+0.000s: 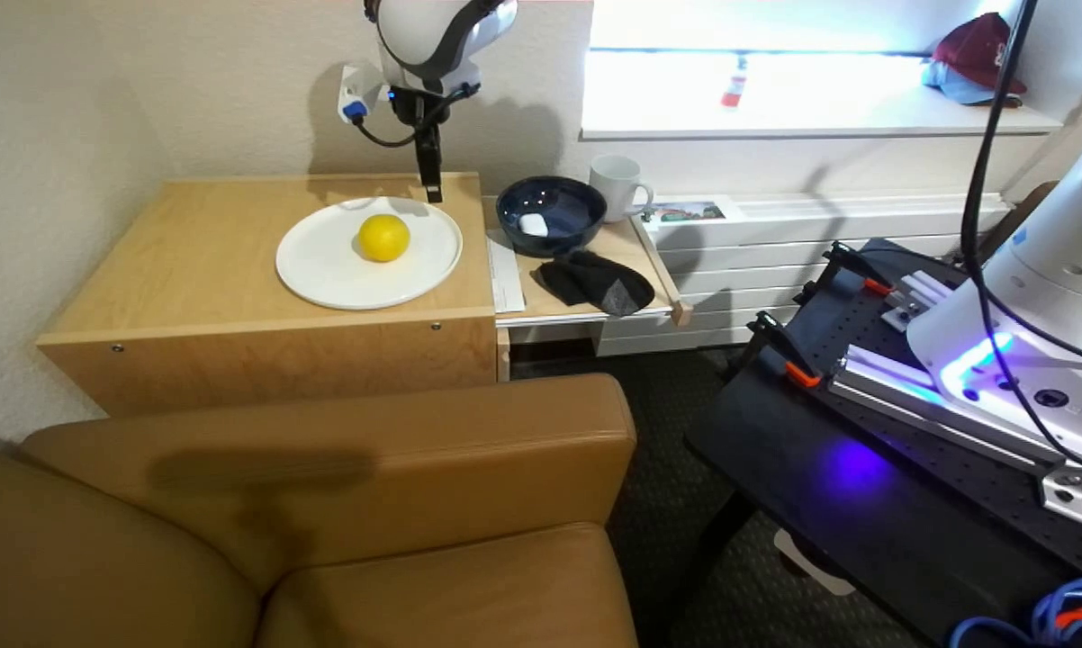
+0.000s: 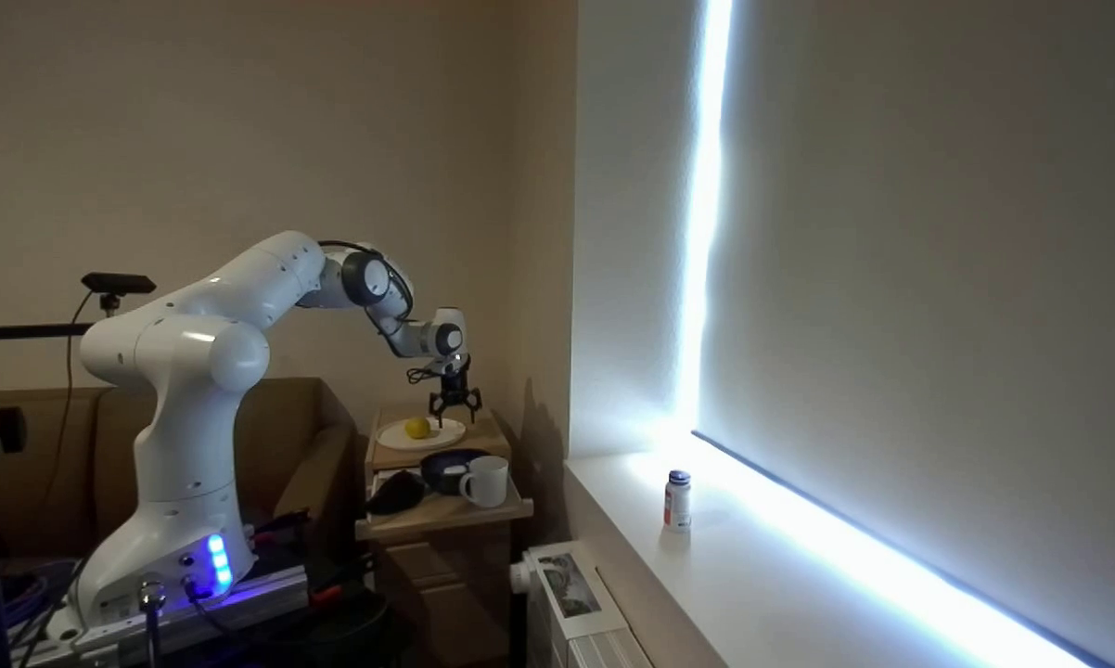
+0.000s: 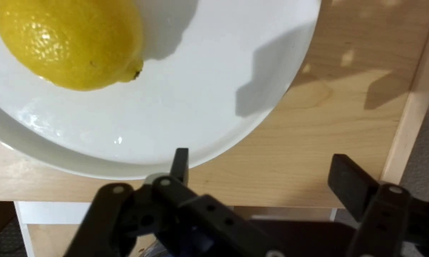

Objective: Move the plate forward

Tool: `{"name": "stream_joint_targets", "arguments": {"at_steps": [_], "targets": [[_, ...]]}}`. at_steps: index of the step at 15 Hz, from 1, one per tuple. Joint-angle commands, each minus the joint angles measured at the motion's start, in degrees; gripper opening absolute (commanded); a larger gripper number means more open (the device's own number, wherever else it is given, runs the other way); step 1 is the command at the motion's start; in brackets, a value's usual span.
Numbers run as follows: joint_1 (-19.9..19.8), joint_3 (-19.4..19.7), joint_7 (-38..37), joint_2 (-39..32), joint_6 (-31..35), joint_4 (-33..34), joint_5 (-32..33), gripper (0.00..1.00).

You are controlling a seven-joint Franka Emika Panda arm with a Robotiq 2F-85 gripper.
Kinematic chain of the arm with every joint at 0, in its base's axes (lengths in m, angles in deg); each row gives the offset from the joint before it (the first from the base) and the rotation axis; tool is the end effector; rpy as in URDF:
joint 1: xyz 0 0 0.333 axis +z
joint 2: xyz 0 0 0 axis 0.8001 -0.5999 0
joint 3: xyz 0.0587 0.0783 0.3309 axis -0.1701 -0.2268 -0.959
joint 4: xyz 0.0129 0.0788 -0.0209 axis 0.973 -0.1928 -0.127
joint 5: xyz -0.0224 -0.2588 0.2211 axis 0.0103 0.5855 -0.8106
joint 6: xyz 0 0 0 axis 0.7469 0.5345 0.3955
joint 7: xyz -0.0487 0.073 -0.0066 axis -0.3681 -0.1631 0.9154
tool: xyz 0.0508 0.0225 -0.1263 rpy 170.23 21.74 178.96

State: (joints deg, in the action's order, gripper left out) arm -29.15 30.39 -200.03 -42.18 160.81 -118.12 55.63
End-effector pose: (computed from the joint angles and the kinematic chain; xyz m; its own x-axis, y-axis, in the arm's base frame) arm 0.6929 0.2698 0.1751 -0.5212 -0.8532 0.0195 -0.8522 0.5190 -0.0665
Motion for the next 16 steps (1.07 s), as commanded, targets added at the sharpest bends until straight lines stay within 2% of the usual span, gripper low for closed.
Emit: {"name": "stream_joint_targets", "arguments": {"at_steps": [1, 2, 3, 6, 7, 8, 9, 10, 14, 15, 16], "targets": [[-0.39, -0.82, -0.41, -0.18, -0.20, 0.41, 0.77, 1.00], [-0.34, -0.86, -0.40, -0.18, -0.20, 0.44, 0.77, 1.00], [0.48, 0.59, -2.55, -1.59, -0.34, 1.68, 1.70, 1.00], [-0.19, 1.00, -9.64, -4.02, 2.22, 2.01, -0.08, 1.00], [4.55, 9.61, -5.79, -4.88, 2.60, 1.99, -10.36, 1.00], [3.65, 8.93, -5.92, -5.87, 2.99, 2.22, -12.18, 1.00], [2.23, 5.74, -5.30, -3.57, 1.75, 0.46, -7.68, 1.00], [2.63, 6.76, -5.12, -3.99, 1.97, 0.58, -8.82, 1.00], [2.65, 6.32, -5.15, -3.92, 1.92, 0.64, -8.29, 1.00], [0.91, 3.46, -5.15, -3.69, 2.35, 0.80, -6.84, 1.00], [2.24, 5.23, -4.89, -3.93, 2.50, 0.75, -8.80, 1.00]]}}
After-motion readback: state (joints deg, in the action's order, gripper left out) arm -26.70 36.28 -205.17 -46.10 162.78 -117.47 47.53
